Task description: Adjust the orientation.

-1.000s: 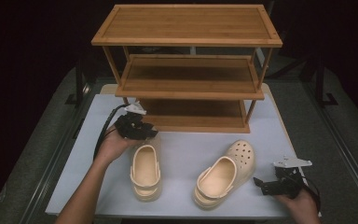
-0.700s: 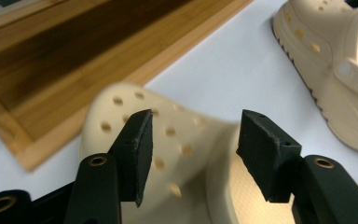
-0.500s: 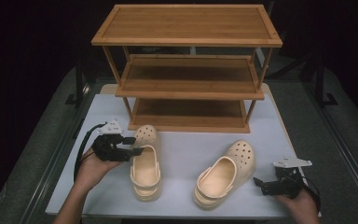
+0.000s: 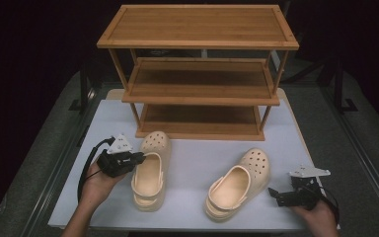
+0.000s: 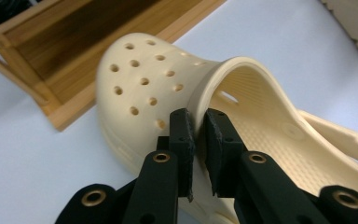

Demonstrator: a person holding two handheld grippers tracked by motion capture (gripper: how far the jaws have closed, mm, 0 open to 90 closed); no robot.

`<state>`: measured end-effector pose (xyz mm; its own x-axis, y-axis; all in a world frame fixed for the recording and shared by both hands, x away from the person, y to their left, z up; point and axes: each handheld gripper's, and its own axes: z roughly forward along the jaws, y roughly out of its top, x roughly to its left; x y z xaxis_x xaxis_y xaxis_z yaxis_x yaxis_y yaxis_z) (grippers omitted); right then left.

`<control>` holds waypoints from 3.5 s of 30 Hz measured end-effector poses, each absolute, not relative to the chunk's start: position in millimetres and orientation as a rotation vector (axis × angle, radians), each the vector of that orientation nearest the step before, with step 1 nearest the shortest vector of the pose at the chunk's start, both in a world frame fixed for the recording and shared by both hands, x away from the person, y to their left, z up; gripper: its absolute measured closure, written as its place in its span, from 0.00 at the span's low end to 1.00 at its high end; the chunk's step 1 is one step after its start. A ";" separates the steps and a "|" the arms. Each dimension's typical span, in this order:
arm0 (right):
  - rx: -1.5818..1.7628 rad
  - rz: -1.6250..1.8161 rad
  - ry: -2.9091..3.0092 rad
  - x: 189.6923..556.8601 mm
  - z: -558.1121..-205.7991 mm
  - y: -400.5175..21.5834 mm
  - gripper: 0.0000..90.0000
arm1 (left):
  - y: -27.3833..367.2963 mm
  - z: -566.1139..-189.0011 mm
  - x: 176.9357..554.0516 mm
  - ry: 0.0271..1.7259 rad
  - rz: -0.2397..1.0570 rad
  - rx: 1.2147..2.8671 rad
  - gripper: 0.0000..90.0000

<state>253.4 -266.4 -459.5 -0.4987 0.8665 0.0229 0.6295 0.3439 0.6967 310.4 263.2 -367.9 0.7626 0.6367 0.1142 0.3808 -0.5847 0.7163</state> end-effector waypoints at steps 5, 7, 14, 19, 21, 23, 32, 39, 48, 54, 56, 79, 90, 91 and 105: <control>1.322 0.935 2.262 253.4 -459.5 -266.4 0.01 | 267.6 -363.3 317.0 0.753 0.542 2.250 0.93; 1.322 0.935 2.261 253.4 -459.5 -266.3 0.01 | 271.2 -360.3 320.6 0.753 0.554 2.233 0.94; 1.322 0.936 2.261 253.4 -459.5 -266.4 0.01 | 285.7 -363.2 322.0 0.752 0.555 2.241 0.94; 1.322 0.936 2.261 253.3 -459.5 -266.3 0.01 | 294.0 -366.0 317.2 0.752 0.534 2.236 0.93; 1.322 0.935 2.261 253.3 -459.5 -266.3 0.01 | 295.1 -366.5 316.1 0.751 0.524 2.239 0.93; 1.322 0.935 2.261 253.3 -459.5 -266.3 0.01 | 294.8 -367.3 315.3 0.749 0.504 2.239 0.93; 1.321 0.936 2.261 253.3 -459.5 -266.4 0.01 | 298.1 -368.6 314.5 0.771 0.397 2.168 0.86; 1.324 0.936 2.261 253.2 -459.4 -266.2 0.01 | 320.2 -365.3 311.2 0.832 0.393 2.126 0.77; 1.322 0.936 2.261 253.3 -459.5 -266.3 0.01 | 351.2 -385.1 318.2 0.999 0.411 2.128 0.47; 1.324 0.935 2.261 253.2 -459.4 -266.2 0.01 | 360.8 -409.3 326.2 1.073 0.459 2.157 0.24; 1.323 0.935 2.261 253.2 -459.4 -266.3 0.01 | 362.0 -419.4 329.4 1.098 0.449 2.178 0.21; 1.328 0.930 2.268 253.8 -458.7 -266.0 0.02 | 369.3 -450.5 332.0 1.122 0.466 2.157 0.02; 1.307 1.030 2.317 243.4 -448.4 -269.0 0.35 | 369.1 -450.8 331.8 1.126 0.468 2.154 0.02; 1.306 1.041 2.321 242.0 -447.4 -268.2 0.40 | 369.1 -450.8 331.9 1.127 0.467 2.154 0.02; 1.193 1.195 2.379 238.4 -438.6 -250.0 1.00 | 369.4 -450.7 332.1 1.126 0.463 2.154 0.02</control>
